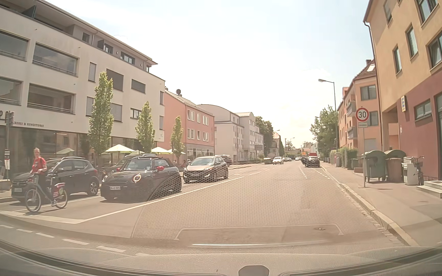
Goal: Follow the waypoints while adhering to traffic rules and regulations
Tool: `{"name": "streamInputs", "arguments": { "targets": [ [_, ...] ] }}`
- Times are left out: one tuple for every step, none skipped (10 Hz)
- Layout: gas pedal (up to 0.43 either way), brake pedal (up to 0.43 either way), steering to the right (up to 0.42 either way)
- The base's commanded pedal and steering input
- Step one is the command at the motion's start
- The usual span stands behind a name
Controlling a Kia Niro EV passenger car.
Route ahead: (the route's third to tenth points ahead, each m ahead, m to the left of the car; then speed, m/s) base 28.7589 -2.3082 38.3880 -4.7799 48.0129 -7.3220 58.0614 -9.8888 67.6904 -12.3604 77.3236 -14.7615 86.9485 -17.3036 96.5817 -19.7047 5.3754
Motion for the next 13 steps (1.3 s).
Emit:
{"name": "streamInputs", "arguments": {
  "targets": [
    [0.260,0.000,0.112],
    [0.260,0.000,0.098],
    [0.260,0.000,0.087],
    [0.260,0.000,0.078],
    [0.260,0.000,0.067],
    [0.260,0.000,0.060],
    [0.260,0.000,0.059],
    [0.260,0.000,0.060],
    [0.248,0.000,0.059],
    [0.248,0.000,0.059],
    [0.248,0.000,0.059],
    [0.220,0.000,0.057],
    [0.209,0.000,0.051]
  ]
}}
